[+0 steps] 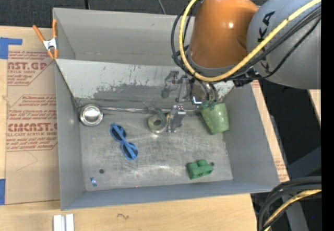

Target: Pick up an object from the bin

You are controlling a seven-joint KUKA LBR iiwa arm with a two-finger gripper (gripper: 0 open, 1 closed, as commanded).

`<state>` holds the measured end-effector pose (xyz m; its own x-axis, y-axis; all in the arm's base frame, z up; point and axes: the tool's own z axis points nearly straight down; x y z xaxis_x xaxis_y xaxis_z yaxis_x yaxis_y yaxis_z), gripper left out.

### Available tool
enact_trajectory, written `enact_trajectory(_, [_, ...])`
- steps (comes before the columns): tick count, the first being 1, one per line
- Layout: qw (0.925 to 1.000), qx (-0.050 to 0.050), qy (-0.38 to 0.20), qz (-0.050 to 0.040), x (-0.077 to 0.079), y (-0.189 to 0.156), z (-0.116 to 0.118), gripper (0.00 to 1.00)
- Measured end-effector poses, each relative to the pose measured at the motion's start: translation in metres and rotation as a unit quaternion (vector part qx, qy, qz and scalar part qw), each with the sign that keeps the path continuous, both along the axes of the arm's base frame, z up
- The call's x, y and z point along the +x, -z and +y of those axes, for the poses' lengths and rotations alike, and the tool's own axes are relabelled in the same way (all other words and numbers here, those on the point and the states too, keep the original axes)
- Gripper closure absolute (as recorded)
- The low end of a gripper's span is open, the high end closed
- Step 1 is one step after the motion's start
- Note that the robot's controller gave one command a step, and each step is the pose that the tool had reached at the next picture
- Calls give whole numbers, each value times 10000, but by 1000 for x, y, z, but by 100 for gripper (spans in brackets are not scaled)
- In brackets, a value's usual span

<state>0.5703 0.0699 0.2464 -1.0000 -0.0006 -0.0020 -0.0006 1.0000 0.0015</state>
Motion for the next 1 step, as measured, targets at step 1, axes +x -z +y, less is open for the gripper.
enact_trajectory(1, [9967,-7,813,41,4,128,-13,0])
